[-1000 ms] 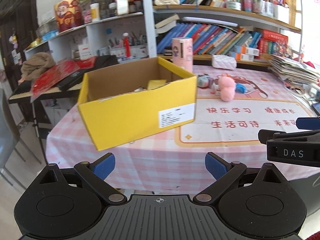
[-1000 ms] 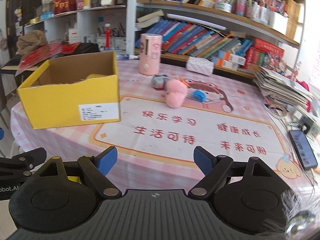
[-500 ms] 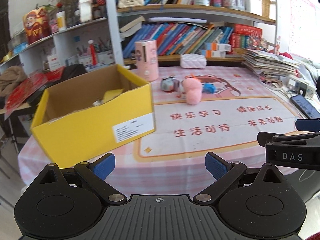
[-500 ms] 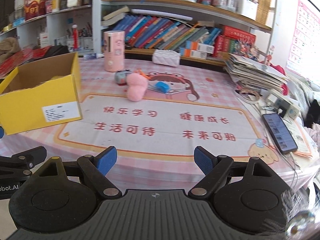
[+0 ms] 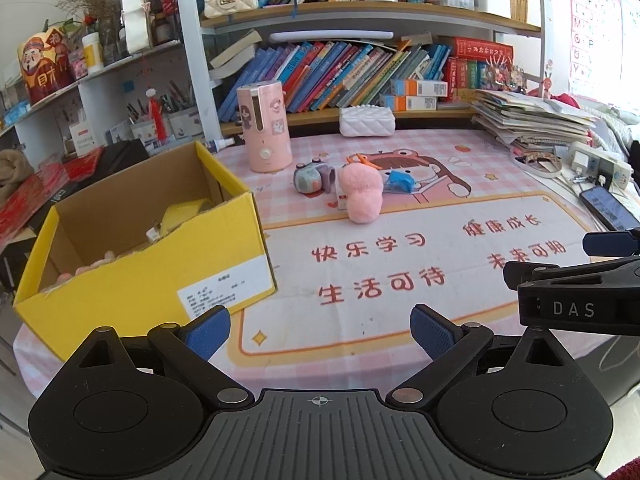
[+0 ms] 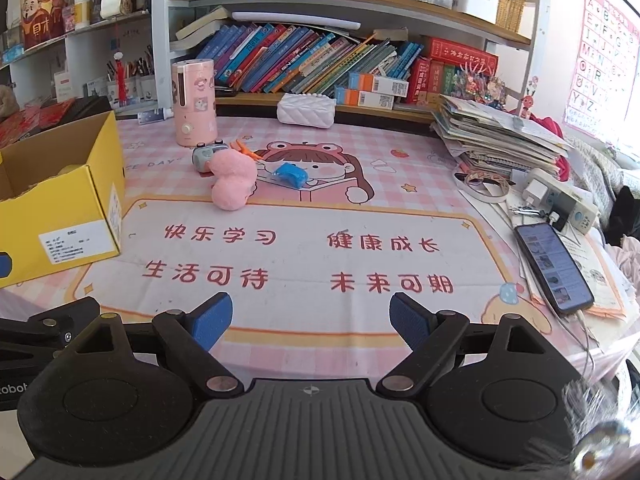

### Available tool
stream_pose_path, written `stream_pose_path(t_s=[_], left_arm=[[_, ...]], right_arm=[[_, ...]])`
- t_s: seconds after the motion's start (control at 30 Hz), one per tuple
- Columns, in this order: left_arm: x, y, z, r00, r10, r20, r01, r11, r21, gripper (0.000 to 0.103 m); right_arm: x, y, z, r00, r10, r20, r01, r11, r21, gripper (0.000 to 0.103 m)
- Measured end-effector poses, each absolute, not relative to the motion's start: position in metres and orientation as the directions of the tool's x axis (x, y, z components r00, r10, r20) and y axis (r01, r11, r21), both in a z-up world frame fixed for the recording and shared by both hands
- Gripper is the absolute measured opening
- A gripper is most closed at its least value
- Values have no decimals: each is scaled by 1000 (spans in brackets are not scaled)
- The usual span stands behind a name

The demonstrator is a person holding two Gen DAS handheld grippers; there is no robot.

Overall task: Organize objects
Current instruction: 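Close the left gripper on the pink pom-pom toy while the right gripper approaches the blue block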

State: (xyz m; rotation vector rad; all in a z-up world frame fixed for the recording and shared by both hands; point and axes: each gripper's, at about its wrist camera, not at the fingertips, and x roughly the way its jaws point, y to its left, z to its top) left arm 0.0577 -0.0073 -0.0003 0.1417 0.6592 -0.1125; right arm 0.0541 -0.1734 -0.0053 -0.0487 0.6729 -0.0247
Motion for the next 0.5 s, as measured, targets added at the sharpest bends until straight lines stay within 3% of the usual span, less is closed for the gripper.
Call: stream_pose_path(t_s=[0.5], left_arm=[[118,-37,0,791,-14,-612,82,993,84,98]], right_arm=[[133,-197,-1,779,29,-626,-89,994,-65,86]])
